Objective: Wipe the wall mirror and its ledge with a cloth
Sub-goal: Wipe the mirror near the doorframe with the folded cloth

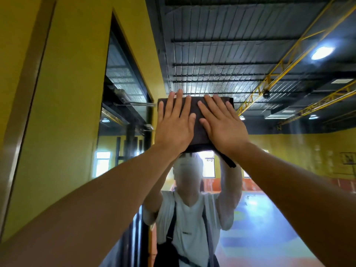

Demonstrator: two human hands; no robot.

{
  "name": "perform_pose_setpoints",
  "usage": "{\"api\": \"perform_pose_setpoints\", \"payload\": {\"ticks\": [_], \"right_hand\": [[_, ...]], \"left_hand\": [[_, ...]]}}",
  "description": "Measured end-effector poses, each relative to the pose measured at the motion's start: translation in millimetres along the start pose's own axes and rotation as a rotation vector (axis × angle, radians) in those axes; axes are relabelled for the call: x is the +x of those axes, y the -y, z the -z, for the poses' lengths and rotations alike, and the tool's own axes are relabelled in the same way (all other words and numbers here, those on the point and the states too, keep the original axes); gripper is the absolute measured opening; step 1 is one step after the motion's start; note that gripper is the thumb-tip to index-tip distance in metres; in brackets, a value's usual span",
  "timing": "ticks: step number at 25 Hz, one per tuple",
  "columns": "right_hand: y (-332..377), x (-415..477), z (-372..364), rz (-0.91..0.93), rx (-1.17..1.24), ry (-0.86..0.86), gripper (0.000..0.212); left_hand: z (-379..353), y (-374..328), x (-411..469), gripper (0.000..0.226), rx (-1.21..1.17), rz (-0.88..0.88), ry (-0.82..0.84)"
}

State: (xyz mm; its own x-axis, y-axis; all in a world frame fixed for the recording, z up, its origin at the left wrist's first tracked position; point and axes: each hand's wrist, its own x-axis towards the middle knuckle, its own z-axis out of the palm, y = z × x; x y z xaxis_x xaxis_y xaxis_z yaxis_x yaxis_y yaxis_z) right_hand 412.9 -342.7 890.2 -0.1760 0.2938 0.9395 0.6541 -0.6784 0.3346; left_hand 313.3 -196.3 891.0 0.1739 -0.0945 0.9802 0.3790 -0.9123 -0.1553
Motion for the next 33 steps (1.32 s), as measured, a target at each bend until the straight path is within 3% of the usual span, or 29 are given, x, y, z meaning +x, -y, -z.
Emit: {"api": "perform_pose_setpoints", "payload": {"ticks": [3,8,11,22,33], "right_hand": [[-4,-1,5,-0.003,0.032,0.013,0.058],[21,8,4,-0.177,0.099,0.017,0.055],[22,-7,-6,-0.160,0.077,-0.008,0.054],[52,-122,-11,-0.144,0.044,-0.029,0.054],[93,-248,-5,-0.107,0.038,0.078,0.055]], "left_hand": [[-1,-6,1,0.063,0.024,-0.001,0.001],[-3,-4,-4,0.060,0.055,-0.030,-0.055],[-7,-5,-15,0.057,0.025,-0.044,-0.077],[-13,-23,-121,0.059,-0.011,-0.101,0.001],[-24,-45,-250,0.061,-0.023,-0.137,0.069]]}}
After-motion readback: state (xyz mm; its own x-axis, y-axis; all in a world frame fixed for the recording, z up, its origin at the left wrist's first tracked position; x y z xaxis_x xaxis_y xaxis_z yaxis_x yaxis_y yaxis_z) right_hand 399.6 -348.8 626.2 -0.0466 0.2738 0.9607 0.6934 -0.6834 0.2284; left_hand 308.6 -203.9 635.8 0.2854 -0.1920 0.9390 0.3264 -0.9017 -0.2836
